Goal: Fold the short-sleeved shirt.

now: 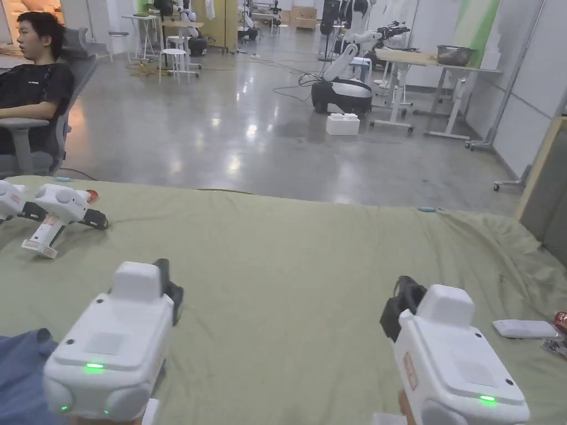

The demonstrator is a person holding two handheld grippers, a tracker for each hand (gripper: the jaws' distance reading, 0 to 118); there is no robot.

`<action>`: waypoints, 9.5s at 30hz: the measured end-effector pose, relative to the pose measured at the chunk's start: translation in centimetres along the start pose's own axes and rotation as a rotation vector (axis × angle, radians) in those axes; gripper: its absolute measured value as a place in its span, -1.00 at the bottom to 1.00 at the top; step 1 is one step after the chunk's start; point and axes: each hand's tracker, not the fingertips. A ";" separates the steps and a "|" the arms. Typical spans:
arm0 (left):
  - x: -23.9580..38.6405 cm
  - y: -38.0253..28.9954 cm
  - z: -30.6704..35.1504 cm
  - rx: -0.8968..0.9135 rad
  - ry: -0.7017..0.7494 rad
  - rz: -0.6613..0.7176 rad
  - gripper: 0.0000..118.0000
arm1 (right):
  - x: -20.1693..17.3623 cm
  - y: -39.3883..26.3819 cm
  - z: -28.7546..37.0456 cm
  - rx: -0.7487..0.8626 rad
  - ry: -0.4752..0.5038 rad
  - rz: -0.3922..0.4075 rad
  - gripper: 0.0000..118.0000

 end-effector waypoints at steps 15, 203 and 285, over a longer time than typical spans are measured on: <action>-0.4 -1.9 0.0 -0.122 -0.099 -0.368 -1.00 | -2.9 -1.8 2.2 -0.099 0.120 0.859 -1.00; 1.2 -13.0 0.1 -0.728 -0.300 0.370 -1.00 | 12.1 -17.5 -12.0 -0.964 0.036 -0.074 -0.13; -8.3 -16.0 -1.2 -0.643 -0.098 0.403 -1.00 | 10.5 -11.3 -4.1 -0.593 -0.171 0.000 -0.89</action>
